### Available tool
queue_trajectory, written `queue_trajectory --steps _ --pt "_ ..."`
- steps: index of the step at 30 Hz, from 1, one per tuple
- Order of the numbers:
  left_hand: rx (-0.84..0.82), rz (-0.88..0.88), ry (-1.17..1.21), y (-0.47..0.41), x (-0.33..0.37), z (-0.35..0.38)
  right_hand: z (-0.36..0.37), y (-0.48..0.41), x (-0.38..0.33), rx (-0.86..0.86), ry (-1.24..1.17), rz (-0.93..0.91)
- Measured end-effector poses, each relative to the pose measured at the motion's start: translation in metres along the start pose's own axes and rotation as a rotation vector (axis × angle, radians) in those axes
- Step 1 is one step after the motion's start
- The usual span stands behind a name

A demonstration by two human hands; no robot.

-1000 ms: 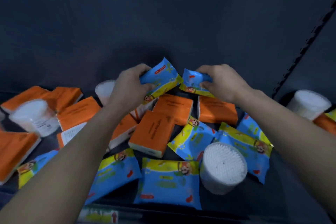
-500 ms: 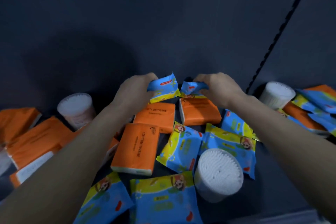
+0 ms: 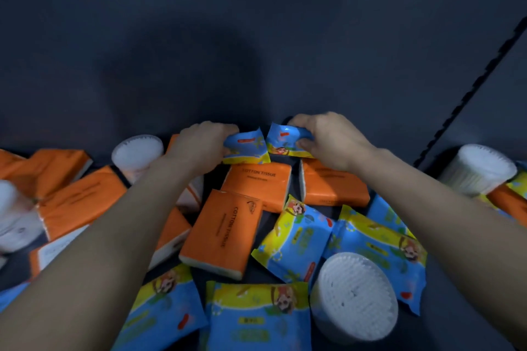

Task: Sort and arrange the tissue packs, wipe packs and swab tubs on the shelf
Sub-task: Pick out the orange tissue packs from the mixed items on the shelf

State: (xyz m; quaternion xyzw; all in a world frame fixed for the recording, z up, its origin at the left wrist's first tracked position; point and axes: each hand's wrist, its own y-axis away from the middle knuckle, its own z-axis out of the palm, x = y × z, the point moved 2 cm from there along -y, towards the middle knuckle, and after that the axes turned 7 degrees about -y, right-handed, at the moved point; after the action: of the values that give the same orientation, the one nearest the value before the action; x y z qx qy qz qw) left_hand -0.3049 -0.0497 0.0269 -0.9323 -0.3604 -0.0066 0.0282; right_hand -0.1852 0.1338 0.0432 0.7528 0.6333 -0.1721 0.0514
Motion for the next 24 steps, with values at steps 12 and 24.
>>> queue_trajectory --steps 12,24 --pt "-0.002 -0.067 -0.162 0.011 -0.047 0.001 0.022 -0.023 -0.044 -0.139 0.001 -0.009" --pt "-0.096 -0.085 -0.194 0.003 -0.045 -0.004 0.009 -0.018 -0.050 -0.286 -0.009 0.041"
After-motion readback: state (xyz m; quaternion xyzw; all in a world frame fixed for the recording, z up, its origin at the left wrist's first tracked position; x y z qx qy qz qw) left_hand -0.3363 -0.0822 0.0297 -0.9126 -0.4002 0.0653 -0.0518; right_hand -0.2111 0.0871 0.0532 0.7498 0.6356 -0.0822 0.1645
